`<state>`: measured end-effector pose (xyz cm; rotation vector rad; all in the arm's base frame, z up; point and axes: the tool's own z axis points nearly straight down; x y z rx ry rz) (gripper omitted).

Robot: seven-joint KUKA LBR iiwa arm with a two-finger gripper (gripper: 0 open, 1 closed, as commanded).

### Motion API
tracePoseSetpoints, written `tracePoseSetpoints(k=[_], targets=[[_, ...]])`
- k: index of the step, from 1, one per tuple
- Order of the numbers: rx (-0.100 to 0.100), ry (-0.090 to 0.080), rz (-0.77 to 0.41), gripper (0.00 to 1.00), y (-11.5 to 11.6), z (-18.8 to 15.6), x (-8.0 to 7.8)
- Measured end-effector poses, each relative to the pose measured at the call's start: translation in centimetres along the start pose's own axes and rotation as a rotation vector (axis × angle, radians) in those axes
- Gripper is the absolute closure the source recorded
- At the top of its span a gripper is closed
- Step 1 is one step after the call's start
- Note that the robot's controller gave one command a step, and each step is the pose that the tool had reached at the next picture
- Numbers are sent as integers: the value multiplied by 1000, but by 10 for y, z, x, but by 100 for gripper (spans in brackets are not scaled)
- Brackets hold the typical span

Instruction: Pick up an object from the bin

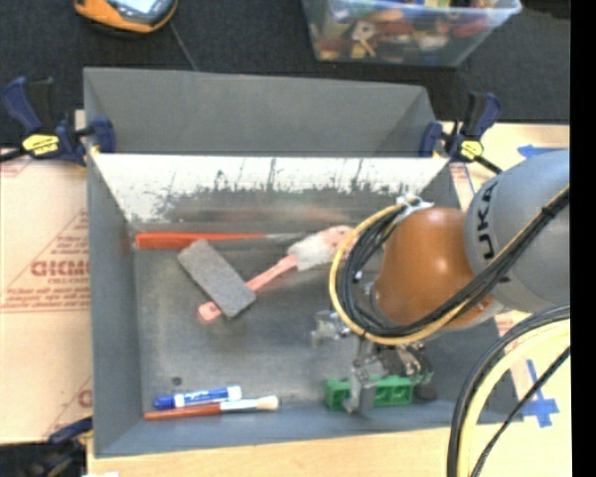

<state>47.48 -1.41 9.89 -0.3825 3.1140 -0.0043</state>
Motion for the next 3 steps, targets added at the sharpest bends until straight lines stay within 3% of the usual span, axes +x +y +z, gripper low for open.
tracePoseSetpoints(k=[1, 2, 3], targets=[[10, -31, -226, 0, -28, 27, 4], [0, -7, -40, 100, -51, 29, 12], [0, -7, -41, 100, -51, 29, 12]])
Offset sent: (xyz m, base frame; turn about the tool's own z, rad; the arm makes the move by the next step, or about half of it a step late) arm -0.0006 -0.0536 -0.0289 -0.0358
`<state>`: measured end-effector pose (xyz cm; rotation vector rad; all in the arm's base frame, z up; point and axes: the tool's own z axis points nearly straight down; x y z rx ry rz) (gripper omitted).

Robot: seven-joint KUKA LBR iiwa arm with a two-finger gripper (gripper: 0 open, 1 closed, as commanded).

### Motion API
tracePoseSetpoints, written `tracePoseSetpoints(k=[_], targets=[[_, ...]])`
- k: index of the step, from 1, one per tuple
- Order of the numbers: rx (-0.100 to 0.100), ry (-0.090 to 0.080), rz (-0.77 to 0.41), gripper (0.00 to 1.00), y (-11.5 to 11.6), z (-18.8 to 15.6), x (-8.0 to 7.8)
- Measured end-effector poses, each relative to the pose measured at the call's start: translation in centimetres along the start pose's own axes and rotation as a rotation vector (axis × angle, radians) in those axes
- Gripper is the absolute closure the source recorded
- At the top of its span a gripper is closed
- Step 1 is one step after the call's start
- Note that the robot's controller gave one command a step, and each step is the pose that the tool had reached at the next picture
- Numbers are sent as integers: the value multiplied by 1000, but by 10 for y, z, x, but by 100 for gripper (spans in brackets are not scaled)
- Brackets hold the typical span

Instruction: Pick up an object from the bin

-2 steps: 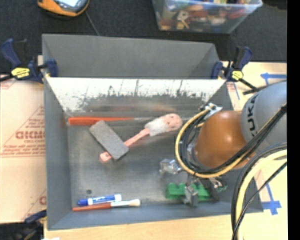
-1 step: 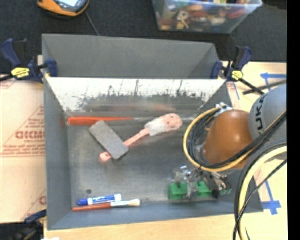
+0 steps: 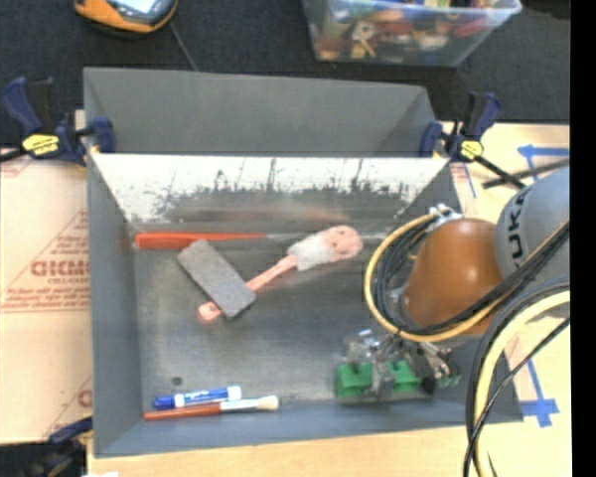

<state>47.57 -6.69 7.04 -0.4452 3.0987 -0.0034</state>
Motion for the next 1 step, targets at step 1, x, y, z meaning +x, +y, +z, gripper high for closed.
tracePoseSetpoints(k=[1], targets=[[0, 1, -1, 100, 0, -11, 1]])
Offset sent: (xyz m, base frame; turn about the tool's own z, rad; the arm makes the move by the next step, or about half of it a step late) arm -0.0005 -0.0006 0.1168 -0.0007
